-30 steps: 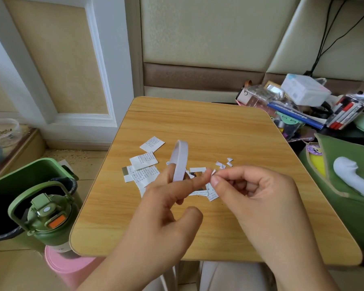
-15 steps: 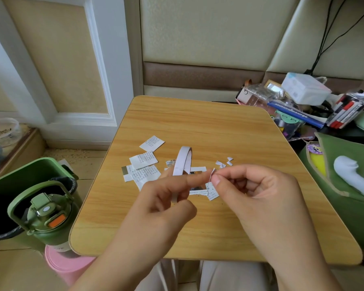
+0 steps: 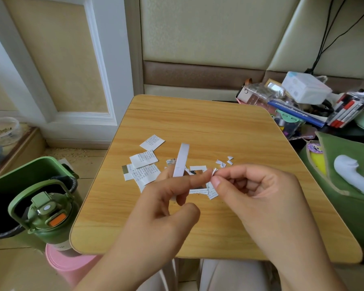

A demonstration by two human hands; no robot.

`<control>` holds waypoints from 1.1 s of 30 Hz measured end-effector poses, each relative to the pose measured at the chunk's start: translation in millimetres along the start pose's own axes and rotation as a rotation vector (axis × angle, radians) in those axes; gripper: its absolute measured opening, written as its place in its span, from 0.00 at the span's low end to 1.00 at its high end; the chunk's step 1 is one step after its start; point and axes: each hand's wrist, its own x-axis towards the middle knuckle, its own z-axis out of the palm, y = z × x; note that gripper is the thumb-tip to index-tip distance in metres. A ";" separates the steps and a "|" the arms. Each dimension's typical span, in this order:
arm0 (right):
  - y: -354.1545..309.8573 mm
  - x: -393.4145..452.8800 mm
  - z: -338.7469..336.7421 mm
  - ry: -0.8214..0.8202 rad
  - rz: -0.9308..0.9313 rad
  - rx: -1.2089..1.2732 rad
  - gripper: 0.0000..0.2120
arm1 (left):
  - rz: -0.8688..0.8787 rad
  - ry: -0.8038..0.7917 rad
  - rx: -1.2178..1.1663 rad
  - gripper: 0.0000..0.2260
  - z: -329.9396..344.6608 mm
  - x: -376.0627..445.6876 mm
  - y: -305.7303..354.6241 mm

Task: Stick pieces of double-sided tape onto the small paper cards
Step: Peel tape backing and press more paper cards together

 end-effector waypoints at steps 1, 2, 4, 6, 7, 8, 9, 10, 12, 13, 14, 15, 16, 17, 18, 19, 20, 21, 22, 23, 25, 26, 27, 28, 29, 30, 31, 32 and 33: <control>0.3 0.0 -0.1 0.000 -0.004 0.001 0.07 | -0.006 -0.003 -0.011 0.22 -0.4 -0.5 1.0; 0.1 0.0 -0.2 -0.001 -0.006 0.000 0.07 | -0.016 -0.006 -0.021 0.22 -0.7 -1.3 2.1; 0.2 0.0 -0.6 -0.002 -0.017 -0.009 0.07 | -0.042 -0.012 -0.033 0.21 -0.6 -2.9 3.0; 0.7 0.0 -1.2 0.006 -0.026 -0.018 0.08 | -0.051 -0.022 -0.055 0.21 -1.0 -3.3 2.0; 0.9 -0.1 -1.3 0.010 -0.028 -0.020 0.08 | -0.042 -0.032 -0.072 0.21 -1.3 -2.8 1.4; 0.9 -0.1 -1.3 0.010 -0.031 -0.020 0.07 | -0.030 -0.045 -0.095 0.20 -1.8 -2.2 0.9; 1.0 -0.1 -1.5 0.006 -0.033 -0.021 0.06 | -0.020 -0.059 -0.125 0.19 -2.5 -1.5 0.2; 0.8 -0.4 -2.0 0.000 -0.034 -0.021 0.05 | -0.016 -0.070 -0.158 0.19 -3.2 -0.9 -0.6; -0.5 -1.0 -3.6 -0.024 -0.030 -0.016 0.05 | -0.021 -0.081 -0.211 0.20 -4.4 0.0 -2.2; -1.5 -1.3 -4.4 -0.036 -0.026 -0.009 0.05 | -0.021 -0.082 -0.214 0.20 -4.4 0.2 -2.7; -2.5 -1.6 -5.1 -0.043 -0.021 -0.003 0.05 | -0.016 -0.082 -0.204 0.20 -4.3 0.3 -2.9; -3.1 -1.9 -5.4 -0.043 -0.019 0.000 0.06 | -0.007 -0.080 -0.186 0.20 -3.9 0.2 -2.8; -3.2 -2.0 -5.3 -0.033 -0.020 0.001 0.07 | 0.003 -0.079 -0.169 0.20 -3.4 0.1 -2.5; -2.8 -1.8 -5.1 -0.021 -0.024 -0.001 0.07 | 0.010 -0.078 -0.159 0.20 -2.9 -0.1 -2.0; -2.4 -1.5 -4.8 -0.013 -0.027 -0.003 0.06 | 0.014 -0.079 -0.156 0.20 -2.4 -0.1 -1.5; -2.3 -1.3 -4.6 -0.012 -0.030 -0.005 0.06 | 0.015 -0.080 -0.158 0.20 -2.2 -0.1 -0.9; -2.1 -1.1 -4.5 -0.014 -0.034 -0.007 0.07 | 0.012 -0.083 -0.167 0.20 -2.3 -0.3 -0.4; -2.3 -1.0 -4.8 -0.018 -0.035 -0.010 0.07 | 0.007 -0.086 -0.181 0.20 -2.7 -0.3 0.2; -2.6 -1.0 -5.1 -0.021 -0.036 -0.014 0.07 | 0.000 -0.092 -0.194 0.21 -3.3 -0.4 0.9; -2.7 -1.0 -5.3 -0.024 -0.035 -0.016 0.06 | -0.007 -0.099 -0.205 0.21 -3.7 -0.4 1.6; -2.0 -1.1 -5.7 -0.032 -0.039 -0.019 0.04 | -0.022 -0.111 -0.231 0.21 -4.5 -0.7 2.7; -1.1 -1.1 -5.8 -0.033 -0.042 -0.024 0.05 | -0.028 -0.121 -0.250 0.21 -5.0 -0.9 2.9; -0.9 -1.0 -5.9 -0.035 -0.044 -0.028 0.05 | -0.032 -0.131 -0.270 0.20 -5.5 -1.2 2.7; -1.0 -0.9 -6.0 -0.037 -0.049 -0.030 0.05 | -0.034 -0.140 -0.288 0.20 -5.9 -1.3 2.4; -1.4 -0.9 -6.2 -0.037 -0.054 -0.029 0.04 | -0.038 -0.144 -0.304 0.20 -6.3 -1.4 1.8; -1.7 -1.0 -6.4 -0.037 -0.061 -0.028 0.05 | -0.042 -0.147 -0.320 0.20 -6.6 -1.3 1.3; -2.3 -1.3 -6.4 -0.035 -0.067 -0.027 0.05 | -0.046 -0.151 -0.334 0.20 -6.9 -1.2 1.0; -2.4 -1.5 -6.3 -0.031 -0.074 -0.028 0.05 | -0.048 -0.156 -0.344 0.21 -7.1 -1.4 1.0; -2.4 -1.5 -5.9 -0.024 -0.082 -0.034 0.05 | -0.049 -0.161 -0.348 0.21 -7.1 -1.5 1.1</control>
